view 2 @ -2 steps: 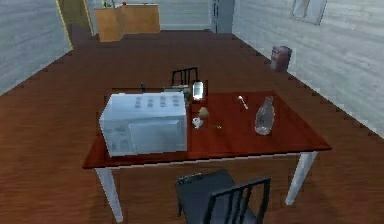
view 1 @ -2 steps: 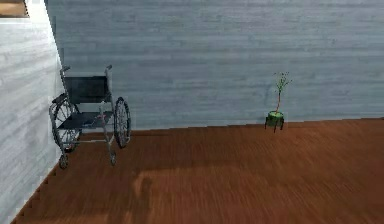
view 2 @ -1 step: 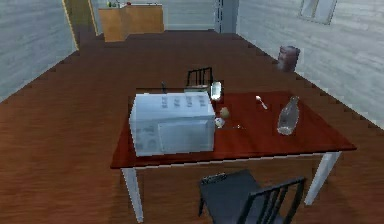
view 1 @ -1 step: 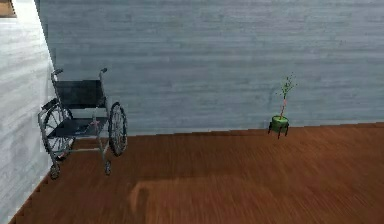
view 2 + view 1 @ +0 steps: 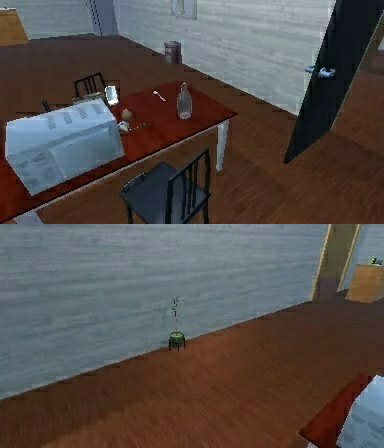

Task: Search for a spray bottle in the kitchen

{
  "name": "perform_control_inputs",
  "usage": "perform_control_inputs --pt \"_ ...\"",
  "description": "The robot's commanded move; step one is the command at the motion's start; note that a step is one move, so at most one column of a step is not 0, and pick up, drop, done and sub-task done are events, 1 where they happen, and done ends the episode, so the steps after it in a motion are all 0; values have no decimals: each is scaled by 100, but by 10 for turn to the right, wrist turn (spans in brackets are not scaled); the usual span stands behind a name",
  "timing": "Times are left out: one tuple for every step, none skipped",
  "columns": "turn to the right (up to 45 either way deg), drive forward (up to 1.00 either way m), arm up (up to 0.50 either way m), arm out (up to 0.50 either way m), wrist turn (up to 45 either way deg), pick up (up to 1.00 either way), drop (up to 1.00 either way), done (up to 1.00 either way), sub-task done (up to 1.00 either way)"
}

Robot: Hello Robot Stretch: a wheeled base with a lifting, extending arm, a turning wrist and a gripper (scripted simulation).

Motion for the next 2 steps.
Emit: perform_control_inputs --pt "0 100 0 0 0 0 0 0 0" --pt "300 0 0 0 0 0 0 0 0"
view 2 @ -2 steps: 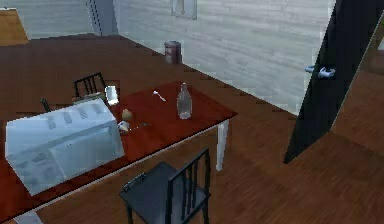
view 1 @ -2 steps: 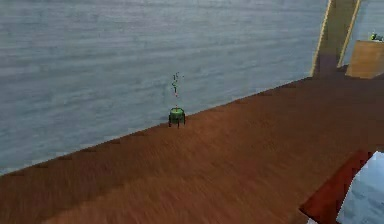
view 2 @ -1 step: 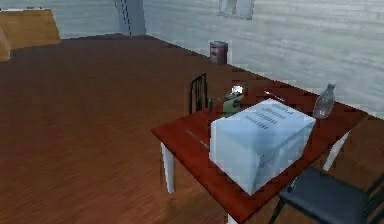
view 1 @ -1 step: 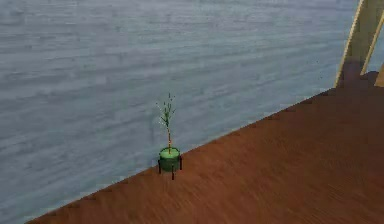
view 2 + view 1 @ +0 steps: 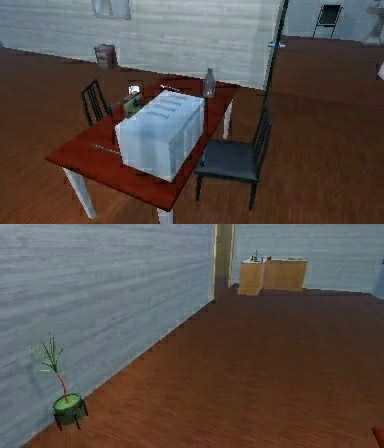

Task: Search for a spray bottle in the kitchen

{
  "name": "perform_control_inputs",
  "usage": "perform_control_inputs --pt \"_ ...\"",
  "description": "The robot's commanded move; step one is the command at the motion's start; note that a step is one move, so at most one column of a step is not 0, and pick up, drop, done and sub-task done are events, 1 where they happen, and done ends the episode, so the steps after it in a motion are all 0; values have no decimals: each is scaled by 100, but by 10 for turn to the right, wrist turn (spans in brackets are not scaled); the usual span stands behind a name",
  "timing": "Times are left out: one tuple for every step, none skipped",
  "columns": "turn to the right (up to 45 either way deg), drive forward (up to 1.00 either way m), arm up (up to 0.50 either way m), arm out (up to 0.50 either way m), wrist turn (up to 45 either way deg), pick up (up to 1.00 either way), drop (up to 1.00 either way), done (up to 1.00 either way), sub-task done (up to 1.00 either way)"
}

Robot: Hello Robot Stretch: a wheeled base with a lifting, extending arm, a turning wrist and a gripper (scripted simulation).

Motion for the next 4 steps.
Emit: perform_control_inputs --pt "0 5 0 0 0 0 0 0 0" --pt "210 0 0 0 0 0 0 0 0" --pt "0 100 0 0 0 0 0 0 0" --pt "0 100 0 0 0 0 0 0 0"
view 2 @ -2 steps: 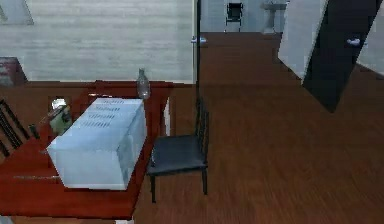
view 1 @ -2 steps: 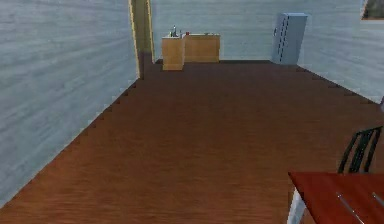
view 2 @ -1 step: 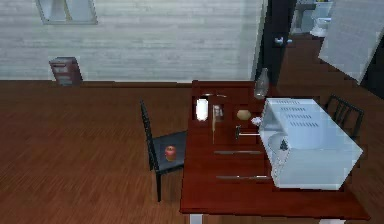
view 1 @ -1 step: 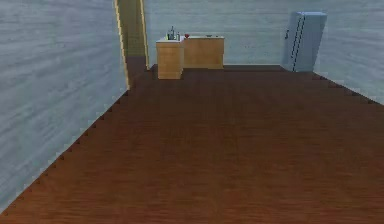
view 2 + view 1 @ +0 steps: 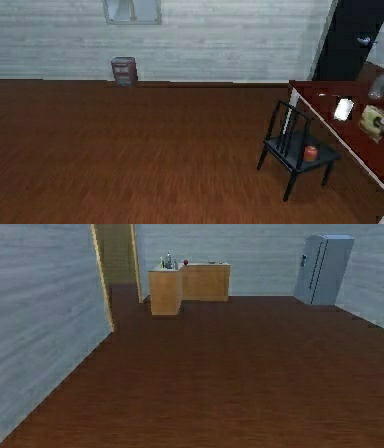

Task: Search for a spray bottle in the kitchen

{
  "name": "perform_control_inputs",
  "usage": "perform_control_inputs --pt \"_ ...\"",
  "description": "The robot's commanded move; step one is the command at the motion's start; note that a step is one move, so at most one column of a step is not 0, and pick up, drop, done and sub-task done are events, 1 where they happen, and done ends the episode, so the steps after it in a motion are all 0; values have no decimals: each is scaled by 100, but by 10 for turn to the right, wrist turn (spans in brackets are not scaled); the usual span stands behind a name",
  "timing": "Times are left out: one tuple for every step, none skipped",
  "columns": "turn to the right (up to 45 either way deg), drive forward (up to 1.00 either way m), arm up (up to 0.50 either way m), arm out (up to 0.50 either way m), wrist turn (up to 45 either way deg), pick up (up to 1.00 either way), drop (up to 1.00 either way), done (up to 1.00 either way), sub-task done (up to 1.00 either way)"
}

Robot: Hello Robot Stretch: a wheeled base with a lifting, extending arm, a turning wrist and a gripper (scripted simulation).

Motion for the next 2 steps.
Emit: perform_control_inputs --pt "0 100 0 0 0 0 0 0 0" --pt "0 100 0 0 0 0 0 0 0"
